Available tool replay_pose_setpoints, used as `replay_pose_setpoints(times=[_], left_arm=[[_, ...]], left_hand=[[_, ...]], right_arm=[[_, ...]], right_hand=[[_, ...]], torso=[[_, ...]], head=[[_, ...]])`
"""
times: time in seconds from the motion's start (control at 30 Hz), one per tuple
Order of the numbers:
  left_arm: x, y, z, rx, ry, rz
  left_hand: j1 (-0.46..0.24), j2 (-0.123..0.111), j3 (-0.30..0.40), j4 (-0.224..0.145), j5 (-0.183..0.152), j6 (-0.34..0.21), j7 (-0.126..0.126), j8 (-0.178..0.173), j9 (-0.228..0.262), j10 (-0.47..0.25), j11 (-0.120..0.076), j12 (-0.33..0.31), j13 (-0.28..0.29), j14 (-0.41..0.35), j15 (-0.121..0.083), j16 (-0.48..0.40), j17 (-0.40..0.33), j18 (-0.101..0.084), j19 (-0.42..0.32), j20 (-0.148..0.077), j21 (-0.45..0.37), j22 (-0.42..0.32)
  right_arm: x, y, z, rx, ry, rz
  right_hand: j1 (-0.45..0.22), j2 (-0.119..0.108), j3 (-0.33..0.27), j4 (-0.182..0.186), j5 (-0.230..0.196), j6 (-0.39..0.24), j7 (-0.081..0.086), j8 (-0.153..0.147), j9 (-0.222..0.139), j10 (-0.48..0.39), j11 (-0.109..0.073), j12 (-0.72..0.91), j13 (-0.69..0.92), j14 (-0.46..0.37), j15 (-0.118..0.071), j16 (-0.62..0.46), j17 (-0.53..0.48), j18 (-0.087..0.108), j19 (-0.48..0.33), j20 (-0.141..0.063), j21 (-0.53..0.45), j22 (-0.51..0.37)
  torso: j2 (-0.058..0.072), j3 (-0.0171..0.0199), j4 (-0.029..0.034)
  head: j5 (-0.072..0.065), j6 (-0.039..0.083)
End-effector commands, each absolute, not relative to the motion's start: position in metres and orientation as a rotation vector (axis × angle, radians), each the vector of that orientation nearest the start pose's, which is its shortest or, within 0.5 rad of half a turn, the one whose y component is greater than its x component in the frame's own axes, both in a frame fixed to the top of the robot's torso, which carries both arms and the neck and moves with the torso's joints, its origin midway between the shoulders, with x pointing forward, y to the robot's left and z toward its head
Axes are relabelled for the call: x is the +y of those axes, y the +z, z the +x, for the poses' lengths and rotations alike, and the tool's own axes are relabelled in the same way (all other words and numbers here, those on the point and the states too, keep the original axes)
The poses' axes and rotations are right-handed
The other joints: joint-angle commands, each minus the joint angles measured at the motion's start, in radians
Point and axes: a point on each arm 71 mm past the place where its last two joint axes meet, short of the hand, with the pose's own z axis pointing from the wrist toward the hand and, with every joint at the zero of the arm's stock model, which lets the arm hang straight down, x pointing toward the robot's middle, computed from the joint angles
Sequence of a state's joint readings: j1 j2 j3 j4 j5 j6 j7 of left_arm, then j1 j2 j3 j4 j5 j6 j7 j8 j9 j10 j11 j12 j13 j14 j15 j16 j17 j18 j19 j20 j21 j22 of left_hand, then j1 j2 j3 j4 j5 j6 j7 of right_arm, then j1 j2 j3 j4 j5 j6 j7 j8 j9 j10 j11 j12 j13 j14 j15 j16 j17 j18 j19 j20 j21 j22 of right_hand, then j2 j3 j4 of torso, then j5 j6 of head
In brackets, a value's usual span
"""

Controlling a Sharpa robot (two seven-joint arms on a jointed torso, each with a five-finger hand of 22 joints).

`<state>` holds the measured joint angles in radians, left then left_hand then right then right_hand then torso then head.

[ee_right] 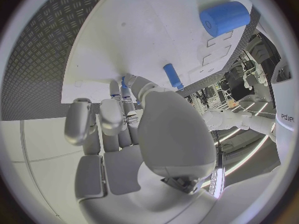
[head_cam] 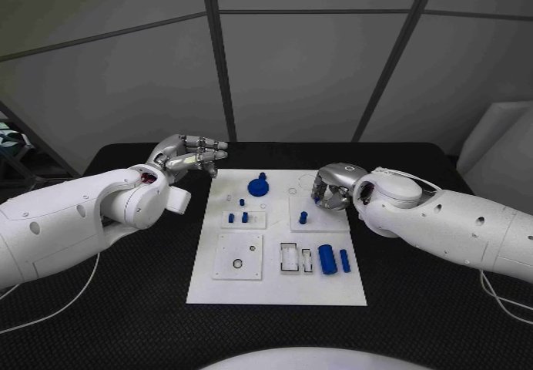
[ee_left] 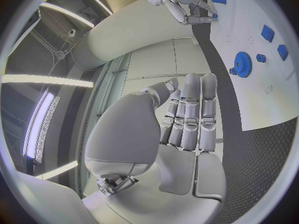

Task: Assemble the parts on the task board

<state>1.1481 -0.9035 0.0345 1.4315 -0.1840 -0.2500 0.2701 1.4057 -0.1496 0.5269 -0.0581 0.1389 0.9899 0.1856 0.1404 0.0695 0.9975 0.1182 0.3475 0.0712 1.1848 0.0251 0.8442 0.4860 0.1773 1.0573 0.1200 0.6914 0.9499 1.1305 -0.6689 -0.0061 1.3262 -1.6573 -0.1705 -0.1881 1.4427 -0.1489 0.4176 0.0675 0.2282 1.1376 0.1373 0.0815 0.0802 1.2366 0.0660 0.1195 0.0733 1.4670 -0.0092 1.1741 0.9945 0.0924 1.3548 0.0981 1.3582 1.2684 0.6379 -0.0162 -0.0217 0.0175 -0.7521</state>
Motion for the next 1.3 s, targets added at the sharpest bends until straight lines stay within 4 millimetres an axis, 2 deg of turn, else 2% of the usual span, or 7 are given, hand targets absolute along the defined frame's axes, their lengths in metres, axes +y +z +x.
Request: replay_pose_setpoints(times=[0.03, 0.23, 0.67, 0.87, 0.97, 1.13, 1.3], left_arm=[[0.264, -0.185, 0.503, 1.484, -1.395, -1.041], [0.264, -0.185, 0.503, 1.477, -1.391, -1.041], [0.271, -0.183, 0.505, 1.424, -1.364, -1.035], [0.272, -0.184, 0.506, 1.417, -1.360, -1.034], [0.273, -0.184, 0.506, 1.417, -1.358, -1.035], [0.274, -0.184, 0.507, 1.417, -1.356, -1.039], [0.274, -0.185, 0.508, 1.417, -1.359, -1.053]], left_hand=[[-0.003, 0.010, -0.003, -0.003, 0.001, 0.005, 0.000, 0.003, -0.001, 0.005, -0.002, 0.006, 0.000, -0.008, 0.001, -0.006, -0.001, 0.006, -0.006, 0.001, -0.003, -0.002], [-0.003, 0.010, -0.004, -0.004, 0.001, 0.003, 0.002, 0.003, -0.001, 0.004, -0.001, 0.007, 0.000, -0.009, 0.001, -0.006, -0.003, 0.006, -0.007, 0.001, -0.004, -0.002], [0.001, 0.014, -0.004, -0.008, 0.004, 0.002, 0.003, 0.003, -0.002, 0.005, -0.001, 0.010, 0.000, -0.009, 0.001, -0.006, -0.007, 0.007, -0.008, 0.001, -0.004, -0.002], [0.002, 0.014, -0.004, -0.009, 0.005, 0.002, 0.003, 0.003, -0.001, 0.006, -0.001, 0.011, 0.000, -0.009, 0.001, -0.006, -0.008, 0.007, -0.008, 0.001, -0.004, -0.001], [0.002, 0.014, -0.004, -0.009, 0.005, 0.002, 0.003, 0.003, -0.001, 0.006, -0.001, 0.011, 0.000, -0.009, 0.001, -0.006, -0.008, 0.007, -0.008, 0.001, -0.004, -0.001], [0.002, 0.014, -0.004, -0.010, 0.005, 0.003, 0.004, 0.003, -0.001, 0.006, -0.001, 0.011, 0.000, -0.009, 0.001, -0.007, -0.009, 0.007, -0.008, 0.001, -0.004, -0.001], [0.001, 0.013, -0.005, -0.010, 0.006, 0.002, 0.004, 0.003, -0.002, 0.005, 0.000, 0.012, 0.000, -0.009, 0.001, -0.007, -0.010, 0.006, -0.009, 0.001, -0.004, -0.001]], right_arm=[[-0.167, -0.237, 0.506, 1.821, 0.425, -0.326], [-0.165, -0.237, 0.504, 1.802, 0.409, -0.336], [-0.165, -0.226, 0.496, 1.695, 0.434, -0.307], [-0.169, -0.221, 0.493, 1.654, 0.442, -0.285], [-0.171, -0.218, 0.490, 1.638, 0.449, -0.278], [-0.172, -0.210, 0.482, 1.611, 0.472, -0.269], [-0.165, -0.194, 0.471, 1.574, 0.537, -0.251]], right_hand=[[0.010, 0.019, 0.015, -0.007, -0.019, 0.012, -0.002, 0.007, 0.002, 0.010, -0.002, 0.006, 0.005, 0.028, -0.008, 0.008, 0.002, -0.020, 0.009, -0.005, 0.009, 0.009], [0.021, 0.026, 0.032, -0.024, -0.042, 0.025, -0.005, 0.010, 0.004, 0.024, -0.007, 0.012, 0.009, 0.026, -0.011, 0.018, 0.007, -0.023, 0.017, -0.007, 0.023, 0.027], [0.028, 0.027, 0.047, -0.039, -0.047, 0.029, -0.004, 0.009, 0.005, 0.028, -0.007, 0.012, 0.011, 0.025, -0.012, 0.025, 0.007, -0.025, 0.021, -0.009, 0.031, 0.036], [0.029, 0.027, 0.051, -0.042, -0.047, 0.030, -0.004, 0.008, 0.004, 0.028, -0.007, 0.012, 0.012, 0.025, -0.012, 0.028, 0.009, -0.026, 0.022, -0.009, 0.033, 0.039], [0.029, 0.026, 0.053, -0.043, -0.048, 0.030, -0.004, 0.008, 0.004, 0.028, -0.007, 0.012, 0.012, 0.025, -0.011, 0.028, 0.010, -0.025, 0.021, -0.009, 0.033, 0.039], [0.028, 0.025, 0.054, -0.044, -0.048, 0.030, -0.004, 0.008, 0.004, 0.028, -0.007, 0.012, 0.012, 0.025, -0.011, 0.030, 0.011, -0.026, 0.022, -0.009, 0.034, 0.040], [0.028, 0.024, 0.057, -0.045, -0.047, 0.031, -0.004, 0.007, 0.004, 0.028, -0.006, 0.011, 0.012, 0.025, -0.011, 0.033, 0.014, -0.026, 0.024, -0.009, 0.036, 0.043]], torso=[[0.000, -0.0002, 0.0000], [0.000, -0.0003, -0.0002], [-0.002, 0.0008, -0.0017], [-0.003, -0.0016, 0.0001], [-0.003, -0.0005, -0.0010], [-0.002, -0.0009, -0.0012], [-0.001, -0.0006, -0.0013]], head=[[0.001, -0.001], [0.001, -0.003], [-0.003, -0.001], [-0.005, 0.001], [-0.004, 0.003], [-0.005, 0.005], [-0.002, 0.004]])
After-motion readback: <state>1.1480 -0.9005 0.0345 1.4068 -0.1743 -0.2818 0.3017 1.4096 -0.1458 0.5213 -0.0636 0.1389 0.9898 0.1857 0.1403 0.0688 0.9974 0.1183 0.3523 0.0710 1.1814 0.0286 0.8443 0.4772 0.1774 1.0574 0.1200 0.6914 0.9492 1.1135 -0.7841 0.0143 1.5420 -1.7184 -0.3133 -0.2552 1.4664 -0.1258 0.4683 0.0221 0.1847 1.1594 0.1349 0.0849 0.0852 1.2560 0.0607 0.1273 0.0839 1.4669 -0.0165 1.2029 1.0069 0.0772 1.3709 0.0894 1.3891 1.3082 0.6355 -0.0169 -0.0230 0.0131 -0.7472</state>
